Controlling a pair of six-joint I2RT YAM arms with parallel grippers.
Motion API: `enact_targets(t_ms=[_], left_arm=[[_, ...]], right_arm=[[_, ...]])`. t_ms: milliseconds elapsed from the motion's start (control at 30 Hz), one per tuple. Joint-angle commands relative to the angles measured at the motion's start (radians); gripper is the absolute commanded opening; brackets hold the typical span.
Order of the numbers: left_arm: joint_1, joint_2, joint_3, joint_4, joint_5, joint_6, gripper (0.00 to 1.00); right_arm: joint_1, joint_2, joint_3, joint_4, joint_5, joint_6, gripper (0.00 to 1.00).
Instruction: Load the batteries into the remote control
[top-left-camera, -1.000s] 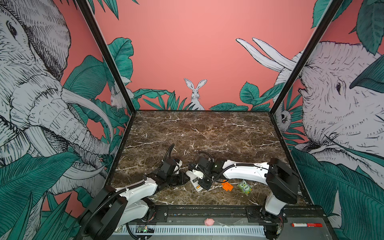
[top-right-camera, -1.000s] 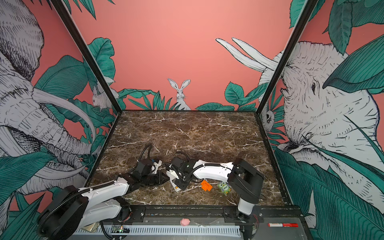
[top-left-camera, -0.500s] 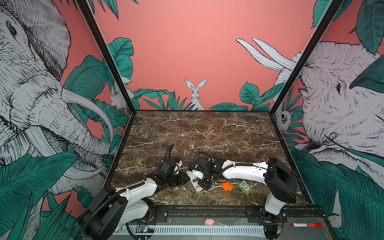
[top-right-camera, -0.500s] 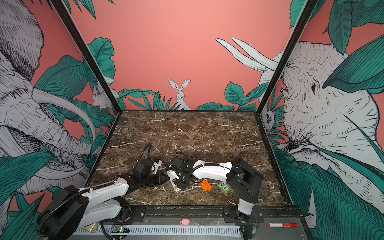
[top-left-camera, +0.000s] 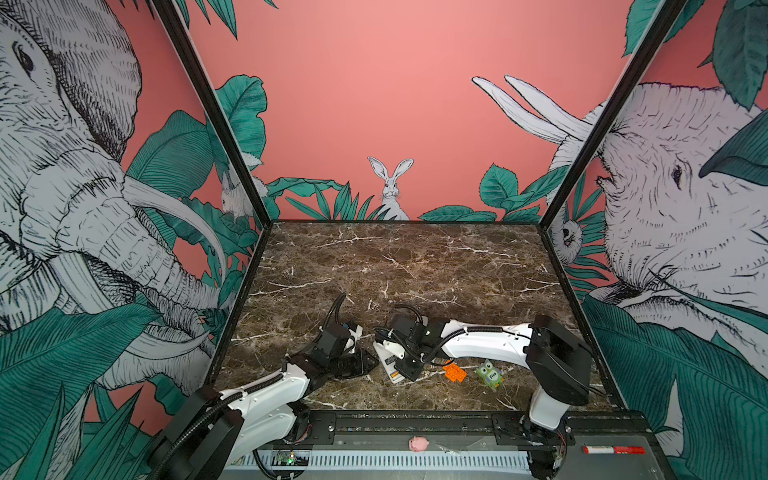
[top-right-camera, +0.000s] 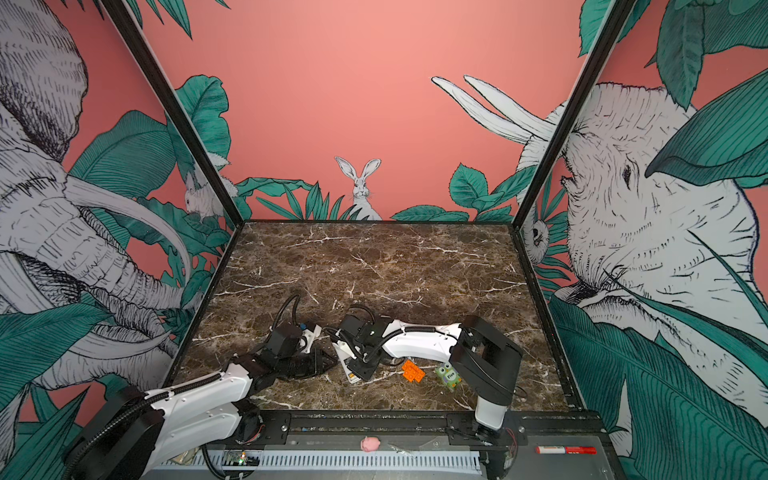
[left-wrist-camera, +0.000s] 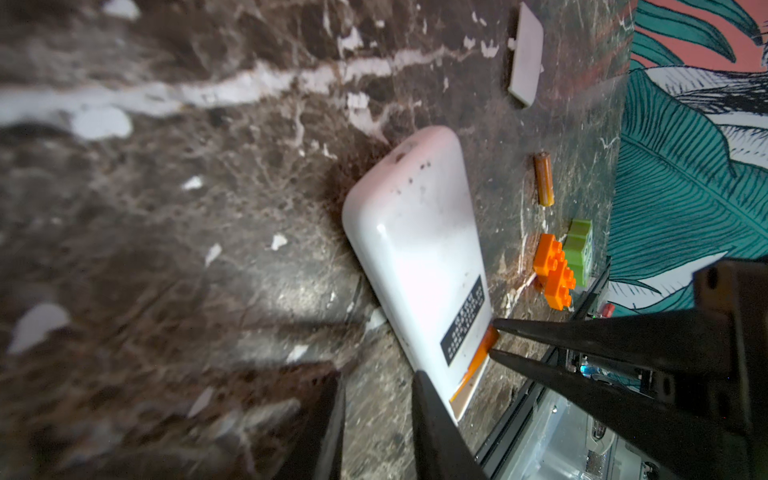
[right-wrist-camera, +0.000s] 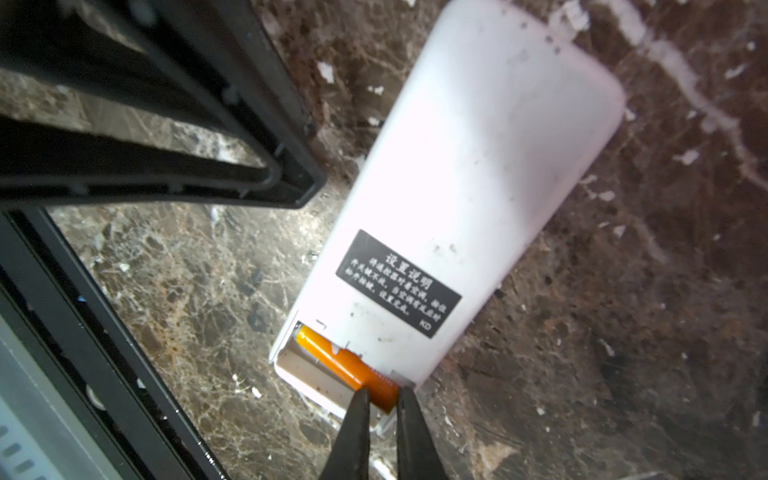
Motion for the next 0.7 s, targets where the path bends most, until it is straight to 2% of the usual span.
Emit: enact_targets(t_ms=[0,367,667], left_arm=[[-0.030,-0.003,-0.028,-0.043,-0.011,-0.028,0.30],[-0.137,0.005,-0.058,0.031,-0.064,-0.097,0.30],[-0.151,-0.013,-0.072,0.025,-0.076,-0.108,0.29]], right_arm=[[0.018,0.034,0.014,-0.010,0.012,0.007,0.13],[0.043,0.069,0.020,-0.016,0.028,0.018,0.10],[0.046,0.096,0.038,-0.018,0.061,0.026,0.04]])
